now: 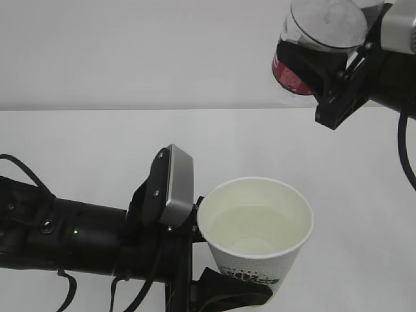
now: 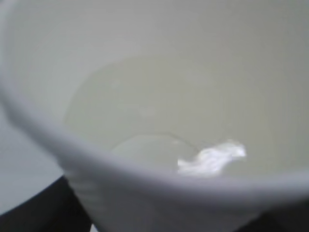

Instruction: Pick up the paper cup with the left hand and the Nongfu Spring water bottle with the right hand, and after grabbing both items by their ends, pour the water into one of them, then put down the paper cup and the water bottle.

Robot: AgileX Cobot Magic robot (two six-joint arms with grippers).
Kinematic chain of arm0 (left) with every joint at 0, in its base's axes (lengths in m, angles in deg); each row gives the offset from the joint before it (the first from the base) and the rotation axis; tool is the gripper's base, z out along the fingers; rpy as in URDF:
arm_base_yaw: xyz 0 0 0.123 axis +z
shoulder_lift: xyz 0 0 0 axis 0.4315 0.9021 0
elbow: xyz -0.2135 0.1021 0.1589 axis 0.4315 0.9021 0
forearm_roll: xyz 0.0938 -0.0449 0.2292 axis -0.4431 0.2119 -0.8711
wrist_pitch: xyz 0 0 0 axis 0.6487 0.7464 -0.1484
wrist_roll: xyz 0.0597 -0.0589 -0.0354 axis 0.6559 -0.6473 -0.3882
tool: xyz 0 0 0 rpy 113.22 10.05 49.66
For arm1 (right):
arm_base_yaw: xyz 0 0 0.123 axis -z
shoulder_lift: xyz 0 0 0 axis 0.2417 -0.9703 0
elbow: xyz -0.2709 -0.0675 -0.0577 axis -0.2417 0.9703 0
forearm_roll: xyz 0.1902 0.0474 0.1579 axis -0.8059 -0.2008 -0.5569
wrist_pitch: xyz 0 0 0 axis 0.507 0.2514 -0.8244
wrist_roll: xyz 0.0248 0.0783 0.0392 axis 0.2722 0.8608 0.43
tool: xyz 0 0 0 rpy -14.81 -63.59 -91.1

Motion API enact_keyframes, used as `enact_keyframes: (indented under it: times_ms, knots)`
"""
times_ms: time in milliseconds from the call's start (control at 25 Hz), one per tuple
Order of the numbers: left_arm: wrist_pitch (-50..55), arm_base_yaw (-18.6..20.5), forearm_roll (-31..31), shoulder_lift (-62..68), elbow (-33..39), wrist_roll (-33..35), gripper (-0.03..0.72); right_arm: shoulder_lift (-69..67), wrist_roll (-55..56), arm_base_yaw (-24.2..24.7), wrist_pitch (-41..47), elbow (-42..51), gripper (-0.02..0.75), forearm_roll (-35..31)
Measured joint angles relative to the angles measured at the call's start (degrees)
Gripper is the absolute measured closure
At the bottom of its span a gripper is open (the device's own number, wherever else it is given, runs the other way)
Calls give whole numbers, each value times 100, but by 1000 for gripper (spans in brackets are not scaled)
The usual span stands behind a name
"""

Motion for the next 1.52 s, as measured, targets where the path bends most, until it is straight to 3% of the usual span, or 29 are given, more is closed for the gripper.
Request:
enact_keyframes:
  times_ms: [360,1120,1520]
  knots:
    - [0,0,0,0,0,0,157,0,415,0,356,0,274,-22]
    - [13,0,0,0,0,0,157,0,463,0,1120,0,274,-840]
    - [13,0,0,0,0,0,157,0,-73,0,1236,272,274,-1725]
